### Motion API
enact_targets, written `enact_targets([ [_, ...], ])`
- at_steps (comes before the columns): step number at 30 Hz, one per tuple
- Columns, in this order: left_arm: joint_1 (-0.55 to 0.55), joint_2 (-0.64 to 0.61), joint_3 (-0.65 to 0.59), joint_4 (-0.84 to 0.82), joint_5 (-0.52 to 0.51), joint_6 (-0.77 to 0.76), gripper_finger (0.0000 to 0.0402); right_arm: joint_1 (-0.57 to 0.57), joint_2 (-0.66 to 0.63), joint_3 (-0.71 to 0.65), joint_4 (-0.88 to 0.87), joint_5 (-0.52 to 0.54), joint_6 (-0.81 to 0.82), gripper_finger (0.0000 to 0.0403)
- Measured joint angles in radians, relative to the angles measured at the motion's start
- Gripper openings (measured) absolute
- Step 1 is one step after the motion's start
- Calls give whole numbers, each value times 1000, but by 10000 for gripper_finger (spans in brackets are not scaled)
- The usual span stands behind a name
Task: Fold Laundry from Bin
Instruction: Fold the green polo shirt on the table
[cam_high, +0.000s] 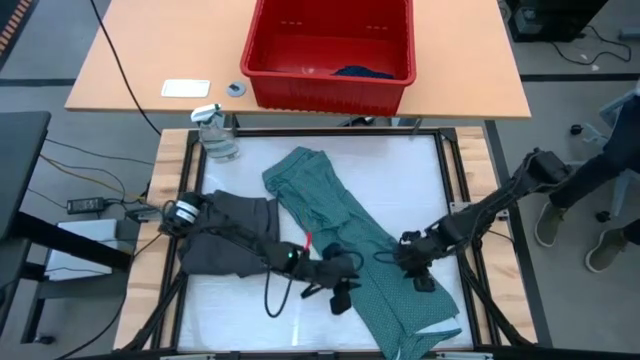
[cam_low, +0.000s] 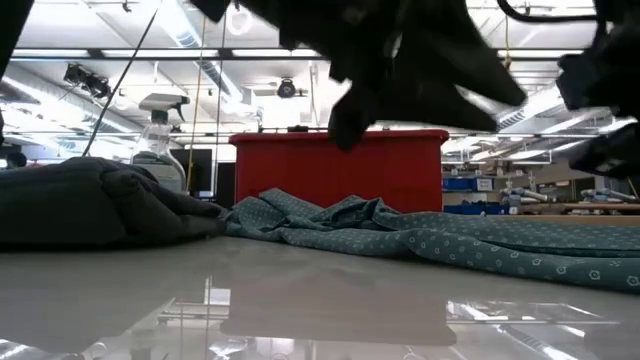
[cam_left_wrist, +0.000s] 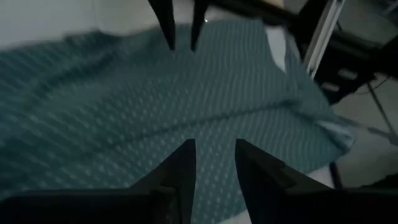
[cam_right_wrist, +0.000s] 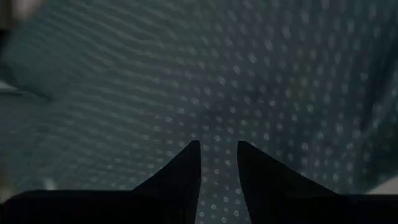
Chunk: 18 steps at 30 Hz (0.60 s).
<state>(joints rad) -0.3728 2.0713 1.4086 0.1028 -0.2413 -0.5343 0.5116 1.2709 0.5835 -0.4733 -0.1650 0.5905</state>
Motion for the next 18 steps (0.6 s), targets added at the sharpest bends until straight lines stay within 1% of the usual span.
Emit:
enact_targets([
  [4,-20,46,0,5,-1,12,119,62,90,0,43,51,173,114],
  [7,-29,71,0,3,-9,26,119,108,158,5,137,85,293,114],
  [9,-29,88,1,-26,-17,-26,119,130,205,5,211,91,363,114],
  [12,-19,120,0,-76,-10,-146,119,159,256,7,334,87,479,114],
  [15,-18,118,3,-114,55,-203,119,186,296,28,417,91,549,114],
  [18,-31,107,5,-145,135,-210,119,195,314,70,411,66,556,114],
])
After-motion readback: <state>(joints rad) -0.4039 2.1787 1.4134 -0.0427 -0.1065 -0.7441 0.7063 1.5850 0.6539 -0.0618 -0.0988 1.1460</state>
